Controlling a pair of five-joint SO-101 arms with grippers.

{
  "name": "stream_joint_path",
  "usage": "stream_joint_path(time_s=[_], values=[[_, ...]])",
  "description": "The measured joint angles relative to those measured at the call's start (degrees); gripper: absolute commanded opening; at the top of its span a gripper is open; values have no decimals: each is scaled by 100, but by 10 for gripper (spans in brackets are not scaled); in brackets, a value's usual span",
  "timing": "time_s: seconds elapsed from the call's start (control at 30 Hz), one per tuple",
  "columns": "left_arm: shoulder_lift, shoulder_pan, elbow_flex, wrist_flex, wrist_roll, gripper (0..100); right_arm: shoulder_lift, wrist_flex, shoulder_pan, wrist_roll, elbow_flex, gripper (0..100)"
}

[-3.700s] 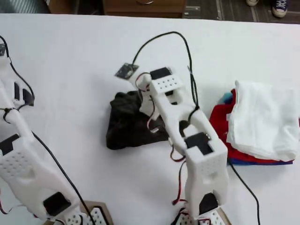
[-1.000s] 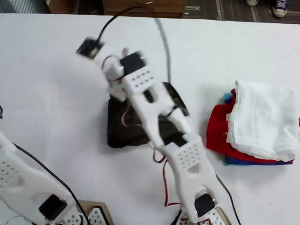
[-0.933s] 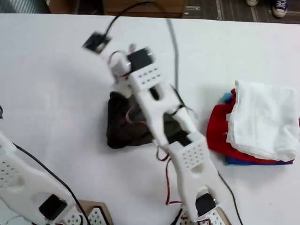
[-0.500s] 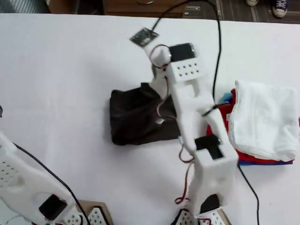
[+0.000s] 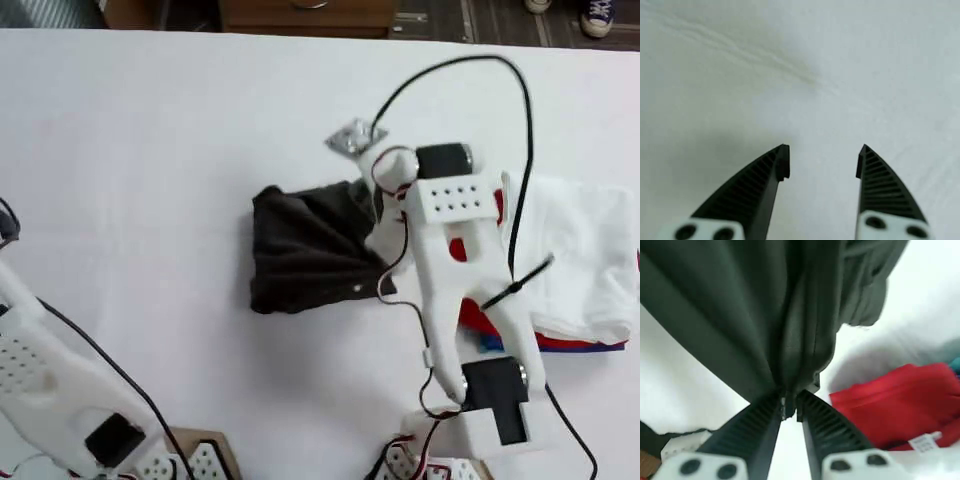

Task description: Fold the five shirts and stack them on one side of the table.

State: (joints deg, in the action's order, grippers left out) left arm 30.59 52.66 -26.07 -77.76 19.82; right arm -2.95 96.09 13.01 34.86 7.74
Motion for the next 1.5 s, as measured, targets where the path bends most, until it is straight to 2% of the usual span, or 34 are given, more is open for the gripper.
stream_joint_path(time_s=[0.07, 0.27, 0.43, 0.53, 0.77, 0.93, 1.03, 1.37, 1.5], values=[[0, -79, 0, 0, 0, 241, -35, -308, 0, 0, 281, 34], [0, -176, 0, 0, 0, 241, -484, -976, 0, 264, 404, 164], [0, -176, 0, 0, 0, 241, -818, -1222, 18, 396, 9, 170], [0, -176, 0, 0, 0, 241, -791, -1521, 352, 149, -18, 170], [0, -193, 0, 0, 0, 241, 334, -2356, 1336, -220, -35, 170], [0, -193, 0, 0, 0, 241, 1240, -2954, 1521, -220, -35, 170], [0, -185, 0, 0, 0, 241, 1574, -3042, 1327, -211, -35, 170], [0, -132, 0, 0, 0, 241, 1565, -3051, -316, 607, -44, 170], [0, -149, 0, 0, 0, 241, 1565, -3042, -536, 782, -44, 170]])
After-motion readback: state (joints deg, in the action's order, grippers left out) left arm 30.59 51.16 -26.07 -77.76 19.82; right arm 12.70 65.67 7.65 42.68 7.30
